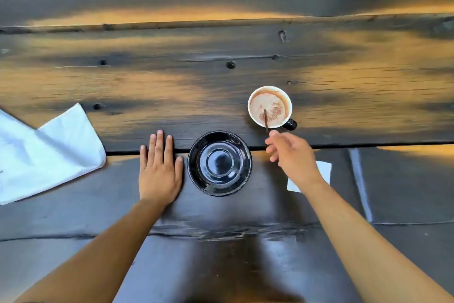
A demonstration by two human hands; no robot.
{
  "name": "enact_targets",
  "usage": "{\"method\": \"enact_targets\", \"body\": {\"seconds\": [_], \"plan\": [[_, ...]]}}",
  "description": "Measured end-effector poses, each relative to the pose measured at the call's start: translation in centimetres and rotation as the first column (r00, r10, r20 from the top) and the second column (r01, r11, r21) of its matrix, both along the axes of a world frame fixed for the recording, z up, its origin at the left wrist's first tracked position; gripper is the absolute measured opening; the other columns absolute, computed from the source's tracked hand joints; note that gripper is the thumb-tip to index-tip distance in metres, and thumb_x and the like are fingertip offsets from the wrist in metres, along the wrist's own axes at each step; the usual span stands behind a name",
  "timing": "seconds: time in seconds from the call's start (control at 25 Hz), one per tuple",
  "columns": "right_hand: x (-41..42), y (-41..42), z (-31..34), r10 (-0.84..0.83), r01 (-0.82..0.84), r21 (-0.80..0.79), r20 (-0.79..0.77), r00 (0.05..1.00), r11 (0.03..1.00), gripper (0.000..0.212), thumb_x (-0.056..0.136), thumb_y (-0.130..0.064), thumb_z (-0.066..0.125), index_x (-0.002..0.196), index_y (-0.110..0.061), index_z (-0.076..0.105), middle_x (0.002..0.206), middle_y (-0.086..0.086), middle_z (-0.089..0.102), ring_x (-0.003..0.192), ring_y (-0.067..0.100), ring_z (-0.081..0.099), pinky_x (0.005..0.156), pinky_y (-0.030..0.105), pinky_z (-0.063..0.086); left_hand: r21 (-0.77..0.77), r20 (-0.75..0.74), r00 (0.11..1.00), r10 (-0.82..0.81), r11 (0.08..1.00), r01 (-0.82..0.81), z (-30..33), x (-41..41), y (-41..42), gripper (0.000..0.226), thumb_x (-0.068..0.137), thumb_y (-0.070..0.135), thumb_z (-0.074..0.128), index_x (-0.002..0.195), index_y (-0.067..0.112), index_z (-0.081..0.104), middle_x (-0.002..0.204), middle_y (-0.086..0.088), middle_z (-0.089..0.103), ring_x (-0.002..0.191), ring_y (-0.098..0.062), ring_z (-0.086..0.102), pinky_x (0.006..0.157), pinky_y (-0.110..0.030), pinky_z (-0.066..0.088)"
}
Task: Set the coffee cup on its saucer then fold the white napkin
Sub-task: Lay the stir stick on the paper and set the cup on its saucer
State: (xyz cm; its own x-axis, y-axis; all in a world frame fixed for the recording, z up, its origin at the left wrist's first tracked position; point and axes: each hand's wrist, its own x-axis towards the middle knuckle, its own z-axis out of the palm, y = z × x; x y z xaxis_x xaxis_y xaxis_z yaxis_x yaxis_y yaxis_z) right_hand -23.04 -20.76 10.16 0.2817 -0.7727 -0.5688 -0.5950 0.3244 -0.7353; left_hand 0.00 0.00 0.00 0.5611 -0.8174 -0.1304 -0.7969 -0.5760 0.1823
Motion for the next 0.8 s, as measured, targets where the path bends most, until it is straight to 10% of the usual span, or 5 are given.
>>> {"method": "enact_targets", "body": {"seconds": [0.8], "plan": [[-2.8, 3.6, 1.3, -0.104, 0.105, -0.023, 0.044, 0.994, 0.994, 0.021, 0.096, -0.019, 0.06, 0.08, -0.021, 0.074, 0.069, -0.003, 0.067, 0.061, 0.011, 0.057, 0.066, 0.023, 0.043, -0.007, -0.017, 0.998, 0.061, 0.998, -0.061, 0.3, 0.0, -0.1, 0.068, 0.098, 0.043, 0.028, 0.157, 0.009, 0.03, 0.168, -0.011, 0.018, 0.157, -0.025, 0.009, 0.126, -0.051, 0.008]]}}
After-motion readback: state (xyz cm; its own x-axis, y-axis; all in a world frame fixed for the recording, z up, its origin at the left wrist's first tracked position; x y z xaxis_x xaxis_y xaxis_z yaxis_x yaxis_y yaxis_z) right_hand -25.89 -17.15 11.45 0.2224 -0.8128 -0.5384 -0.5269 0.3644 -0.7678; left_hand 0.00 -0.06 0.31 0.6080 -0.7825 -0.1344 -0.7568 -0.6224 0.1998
